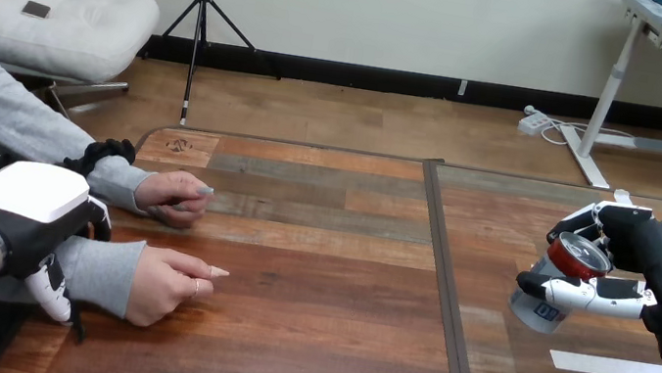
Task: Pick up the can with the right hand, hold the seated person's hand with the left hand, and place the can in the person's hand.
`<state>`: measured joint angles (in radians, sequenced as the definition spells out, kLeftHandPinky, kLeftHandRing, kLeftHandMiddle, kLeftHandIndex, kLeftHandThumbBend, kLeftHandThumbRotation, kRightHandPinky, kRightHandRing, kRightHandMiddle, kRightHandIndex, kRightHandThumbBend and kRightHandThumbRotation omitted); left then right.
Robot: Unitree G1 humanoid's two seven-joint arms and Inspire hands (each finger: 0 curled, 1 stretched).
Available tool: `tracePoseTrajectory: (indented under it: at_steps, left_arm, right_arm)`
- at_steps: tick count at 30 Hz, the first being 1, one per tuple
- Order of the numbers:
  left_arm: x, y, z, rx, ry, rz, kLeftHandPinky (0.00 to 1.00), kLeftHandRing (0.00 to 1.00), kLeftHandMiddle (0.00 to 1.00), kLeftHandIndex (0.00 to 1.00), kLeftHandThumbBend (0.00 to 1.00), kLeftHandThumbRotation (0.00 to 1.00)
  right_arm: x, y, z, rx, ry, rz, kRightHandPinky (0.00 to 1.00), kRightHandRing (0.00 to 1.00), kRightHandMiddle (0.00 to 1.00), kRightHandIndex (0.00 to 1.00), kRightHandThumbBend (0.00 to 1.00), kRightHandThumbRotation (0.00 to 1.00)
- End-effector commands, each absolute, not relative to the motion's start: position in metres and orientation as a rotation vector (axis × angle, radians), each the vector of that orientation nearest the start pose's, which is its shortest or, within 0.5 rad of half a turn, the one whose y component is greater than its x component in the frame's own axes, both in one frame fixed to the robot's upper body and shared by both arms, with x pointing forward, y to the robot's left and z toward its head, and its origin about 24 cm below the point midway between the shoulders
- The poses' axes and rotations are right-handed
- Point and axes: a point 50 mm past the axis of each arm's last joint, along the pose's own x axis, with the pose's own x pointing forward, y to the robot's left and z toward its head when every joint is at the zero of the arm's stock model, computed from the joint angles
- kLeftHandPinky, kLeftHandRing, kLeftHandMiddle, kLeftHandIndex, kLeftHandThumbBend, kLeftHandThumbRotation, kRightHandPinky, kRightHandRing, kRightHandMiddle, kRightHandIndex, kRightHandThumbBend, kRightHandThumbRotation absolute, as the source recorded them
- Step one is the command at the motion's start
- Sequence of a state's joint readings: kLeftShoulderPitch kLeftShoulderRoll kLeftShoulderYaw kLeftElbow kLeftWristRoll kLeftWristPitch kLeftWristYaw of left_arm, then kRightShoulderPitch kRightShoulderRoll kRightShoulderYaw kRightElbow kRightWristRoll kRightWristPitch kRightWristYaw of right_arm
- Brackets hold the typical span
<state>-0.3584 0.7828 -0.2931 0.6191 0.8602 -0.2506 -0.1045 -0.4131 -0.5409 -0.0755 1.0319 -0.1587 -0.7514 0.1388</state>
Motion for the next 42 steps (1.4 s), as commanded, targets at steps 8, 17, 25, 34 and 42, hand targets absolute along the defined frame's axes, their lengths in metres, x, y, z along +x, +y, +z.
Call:
tracePoseTrajectory:
  at_steps: [8,17,25,34,42]
  left_arm:
    - [0.3020,0.2873,0.0531,1.740,0.262,-0.420,0.49,0.59,0.64,0.67,1.00,0.11]
    - [0.3032,0.2880,0.0529,1.775,0.315,-0.424,0.46,0.57,0.63,0.67,1.00,0.14]
    - [0.3047,0.2886,0.0514,1.802,0.384,-0.443,0.42,0.53,0.62,0.66,1.00,0.17]
    - [0.3057,0.2897,0.0504,1.797,0.444,-0.461,0.37,0.49,0.59,0.62,1.00,0.19]
    - [0.3057,0.2890,0.0513,1.800,0.452,-0.469,0.27,0.38,0.50,0.58,1.00,0.19]
  right_arm:
    - [0.3080,-0.2881,0.0753,-0.627,-0.226,0.073,0.31,0.34,0.40,0.43,0.77,0.00]
    - [0.3088,-0.2881,0.0755,-0.626,-0.224,0.068,0.32,0.35,0.40,0.43,0.77,0.00]
    - [0.3090,-0.2885,0.0756,-0.638,-0.223,0.056,0.28,0.32,0.39,0.43,0.78,0.00]
    - [0.3090,-0.2896,0.0751,-0.622,-0.220,0.052,0.27,0.31,0.38,0.43,0.78,0.00]
    - [0.3091,-0.2894,0.0755,-0.621,-0.223,0.049,0.29,0.33,0.39,0.43,0.78,0.00]
